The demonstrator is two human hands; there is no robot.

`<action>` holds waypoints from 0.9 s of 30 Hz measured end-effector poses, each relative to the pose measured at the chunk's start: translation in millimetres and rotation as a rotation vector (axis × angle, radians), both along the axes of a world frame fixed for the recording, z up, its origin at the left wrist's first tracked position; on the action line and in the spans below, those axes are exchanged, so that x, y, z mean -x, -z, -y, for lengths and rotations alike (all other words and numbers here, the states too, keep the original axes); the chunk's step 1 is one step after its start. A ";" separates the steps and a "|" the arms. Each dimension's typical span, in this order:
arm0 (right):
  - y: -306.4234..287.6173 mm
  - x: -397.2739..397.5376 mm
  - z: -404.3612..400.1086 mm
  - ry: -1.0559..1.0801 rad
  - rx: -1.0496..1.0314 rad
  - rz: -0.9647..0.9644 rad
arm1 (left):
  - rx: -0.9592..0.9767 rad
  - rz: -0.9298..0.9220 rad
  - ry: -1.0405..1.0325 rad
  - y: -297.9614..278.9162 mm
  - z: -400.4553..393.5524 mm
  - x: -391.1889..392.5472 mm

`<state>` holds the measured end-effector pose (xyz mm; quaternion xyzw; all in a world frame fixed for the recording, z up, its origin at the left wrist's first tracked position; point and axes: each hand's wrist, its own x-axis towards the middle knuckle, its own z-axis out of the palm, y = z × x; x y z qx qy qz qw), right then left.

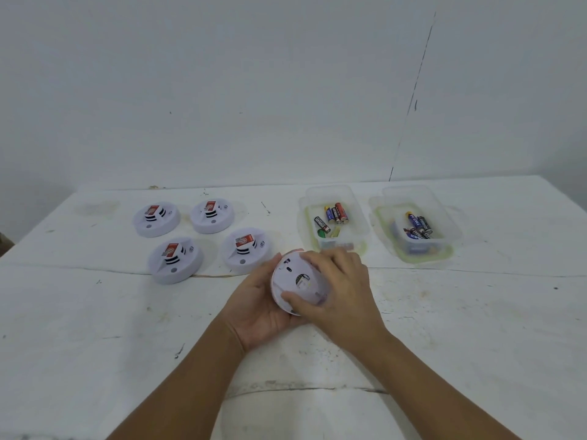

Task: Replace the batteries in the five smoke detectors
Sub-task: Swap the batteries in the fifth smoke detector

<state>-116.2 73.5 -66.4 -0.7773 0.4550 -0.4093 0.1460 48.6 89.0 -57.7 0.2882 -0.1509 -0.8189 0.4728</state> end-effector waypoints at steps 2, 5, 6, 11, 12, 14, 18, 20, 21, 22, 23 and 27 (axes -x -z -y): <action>-7.5 0.5 0.8 -0.004 -0.030 -0.029 | -0.006 -0.016 -0.010 2.6 -1.1 0.6; -22.2 -3.4 1.1 -0.032 -0.136 -0.034 | 0.009 -0.050 -0.024 3.0 -3.9 0.9; -26.8 -6.2 0.8 -0.037 -0.155 -0.048 | 0.011 -0.064 -0.031 1.8 -5.5 0.8; -33.3 -14.1 -1.0 -0.019 -0.268 -0.082 | -0.007 -0.051 -0.071 -0.9 -7.2 -0.1; -31.3 -13.6 -1.7 -0.013 -0.293 -0.064 | -0.011 -0.026 -0.069 -0.5 -6.5 0.2; -28.1 -12.8 -3.5 -0.003 -0.320 -0.032 | -0.028 -0.004 -0.055 0.0 -5.3 1.0; -26.0 -12.8 -6.6 -0.059 -0.272 -0.062 | -0.040 0.000 -0.056 1.0 -5.7 1.6; -24.6 -10.5 -5.9 -0.084 -0.247 -0.083 | -0.044 0.001 -0.058 0.6 -6.3 1.9; -24.1 -9.8 -5.8 -0.076 -0.245 -0.087 | -0.045 0.002 -0.052 1.0 -6.0 1.9; -23.5 -10.1 -5.8 -0.055 -0.257 -0.083 | -0.047 0.013 -0.050 0.7 -5.5 2.1; -23.0 -10.9 -5.9 -0.032 -0.273 -0.063 | -0.048 0.025 -0.046 0.4 -4.8 2.3; -21.7 -14.2 -7.2 -0.024 -0.255 -0.059 | -0.050 0.028 -0.050 1.2 -4.7 2.1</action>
